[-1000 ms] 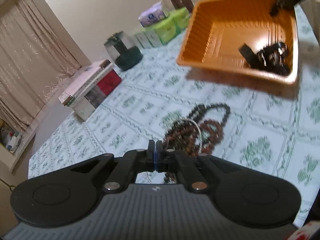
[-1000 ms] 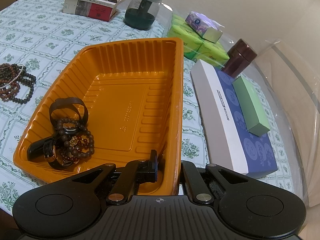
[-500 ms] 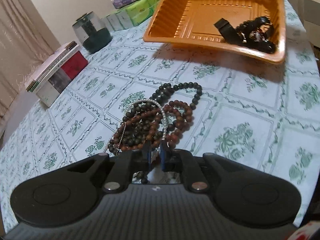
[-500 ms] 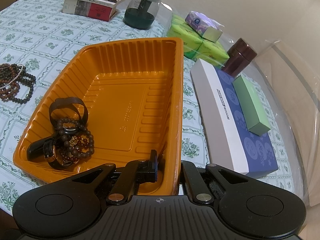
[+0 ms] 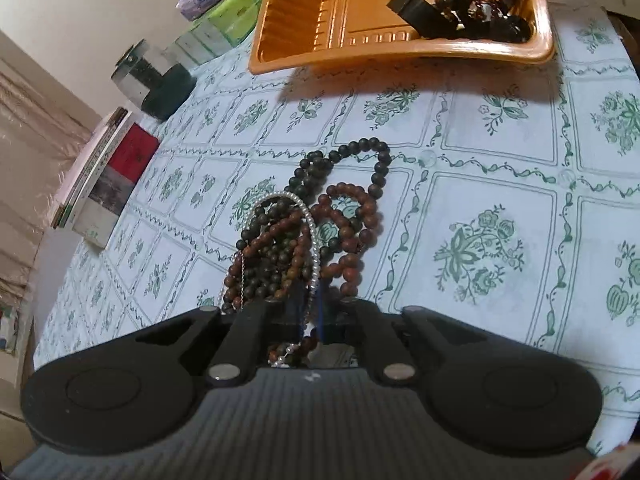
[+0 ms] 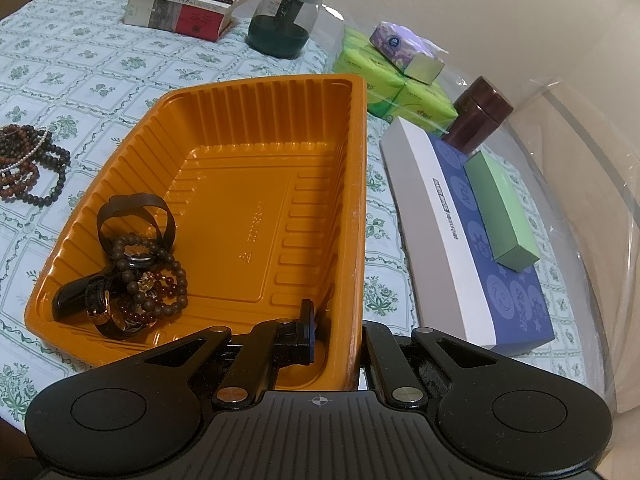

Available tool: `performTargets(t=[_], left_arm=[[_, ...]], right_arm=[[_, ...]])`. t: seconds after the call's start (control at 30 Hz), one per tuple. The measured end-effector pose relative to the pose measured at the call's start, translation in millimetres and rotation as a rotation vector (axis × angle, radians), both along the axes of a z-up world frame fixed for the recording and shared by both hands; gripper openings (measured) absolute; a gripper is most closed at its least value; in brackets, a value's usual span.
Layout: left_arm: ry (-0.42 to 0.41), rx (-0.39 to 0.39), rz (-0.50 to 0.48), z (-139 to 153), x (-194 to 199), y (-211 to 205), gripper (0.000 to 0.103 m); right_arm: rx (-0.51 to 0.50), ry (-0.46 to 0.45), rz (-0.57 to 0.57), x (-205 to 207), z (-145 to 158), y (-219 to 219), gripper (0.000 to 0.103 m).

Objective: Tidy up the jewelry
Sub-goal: 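Carry the white pearl necklace into the orange tray and release it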

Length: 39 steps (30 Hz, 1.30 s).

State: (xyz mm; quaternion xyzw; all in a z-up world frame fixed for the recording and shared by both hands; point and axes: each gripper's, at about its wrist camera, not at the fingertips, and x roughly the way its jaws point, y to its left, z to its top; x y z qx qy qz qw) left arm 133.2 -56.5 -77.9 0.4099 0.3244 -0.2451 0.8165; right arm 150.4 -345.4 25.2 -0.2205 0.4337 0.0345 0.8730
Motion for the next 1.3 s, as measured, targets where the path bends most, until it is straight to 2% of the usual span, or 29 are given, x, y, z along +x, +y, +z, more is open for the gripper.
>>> performTargets(t=[0.13,0.33,0.53,0.73,0.97,1.3], left_arm=[[-0.016,-0.083,0.042,18,-3,11,0.002],[-0.079,-0.257,0.134,72,3,35,0.002],[-0.113,-0.357,0.203,114,16,55,0.002],[-0.127,-0.463,0.257,142,22,69,0.002],[-0.14,-0.535,0.257,165,25,64,0.002],[-0.17,-0.59,0.218,195,26,48,0.002]], right_arm=[[0.0,0.001,0.0,0,0,0,0.006],[-0.003,-0.002,0.002,0,0,1,0.006],[-0.003,-0.004,0.003,-1,1,1,0.005],[-0.003,-0.003,0.004,-1,1,1,0.005],[-0.004,-0.003,0.003,-1,0,1,0.005],[-0.003,-0.004,0.004,-1,1,1,0.005]])
